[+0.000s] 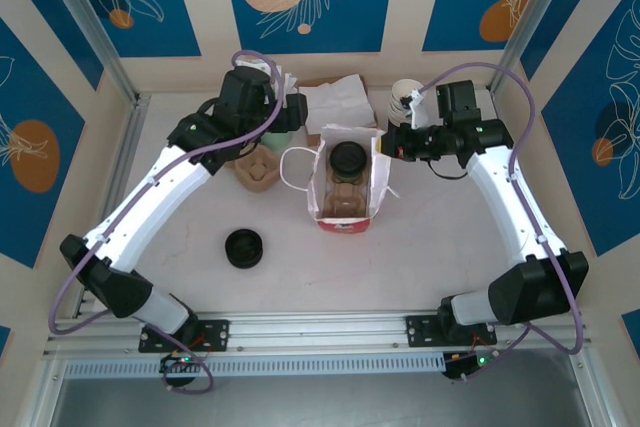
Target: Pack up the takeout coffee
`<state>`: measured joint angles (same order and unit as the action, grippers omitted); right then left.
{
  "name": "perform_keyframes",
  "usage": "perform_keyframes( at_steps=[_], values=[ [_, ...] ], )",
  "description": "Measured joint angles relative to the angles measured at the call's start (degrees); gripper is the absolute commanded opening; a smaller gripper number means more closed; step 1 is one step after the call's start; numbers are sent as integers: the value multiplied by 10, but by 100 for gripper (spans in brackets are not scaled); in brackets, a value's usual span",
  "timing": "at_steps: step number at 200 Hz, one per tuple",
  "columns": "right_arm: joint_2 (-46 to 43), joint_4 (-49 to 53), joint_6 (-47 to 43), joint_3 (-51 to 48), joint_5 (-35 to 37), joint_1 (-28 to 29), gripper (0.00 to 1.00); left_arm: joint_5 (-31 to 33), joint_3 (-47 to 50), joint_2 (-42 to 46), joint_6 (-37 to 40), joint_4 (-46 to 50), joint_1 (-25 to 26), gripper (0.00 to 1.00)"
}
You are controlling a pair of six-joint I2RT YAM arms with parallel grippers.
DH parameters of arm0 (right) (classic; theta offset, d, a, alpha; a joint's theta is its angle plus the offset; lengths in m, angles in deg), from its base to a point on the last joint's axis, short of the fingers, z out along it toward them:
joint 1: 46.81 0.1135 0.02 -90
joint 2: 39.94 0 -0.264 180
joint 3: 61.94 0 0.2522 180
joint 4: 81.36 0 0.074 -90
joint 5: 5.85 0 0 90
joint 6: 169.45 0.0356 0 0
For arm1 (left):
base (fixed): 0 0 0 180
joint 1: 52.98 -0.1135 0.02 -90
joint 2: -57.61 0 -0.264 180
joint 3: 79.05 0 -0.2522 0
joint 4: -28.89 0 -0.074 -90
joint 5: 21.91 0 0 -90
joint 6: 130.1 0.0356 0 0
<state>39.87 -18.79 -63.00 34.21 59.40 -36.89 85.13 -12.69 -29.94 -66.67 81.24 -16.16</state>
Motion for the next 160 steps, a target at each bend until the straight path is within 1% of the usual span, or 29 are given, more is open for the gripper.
perform_keyframes(
  at_steps=[42,76,117,160],
  values=[
    [35,0,8,9,-13,1,0,28,-58,-58,-1,28,-24,91],
    [53,0,20,21,-19,2,0,45,-99,-97,-7,40,-64,90],
    [66,-3,31,30,-34,3,0,42,-158,-146,-25,70,-116,87],
    [78,-9,44,30,-45,14,0,35,-214,-185,-25,89,-152,84]
  ],
)
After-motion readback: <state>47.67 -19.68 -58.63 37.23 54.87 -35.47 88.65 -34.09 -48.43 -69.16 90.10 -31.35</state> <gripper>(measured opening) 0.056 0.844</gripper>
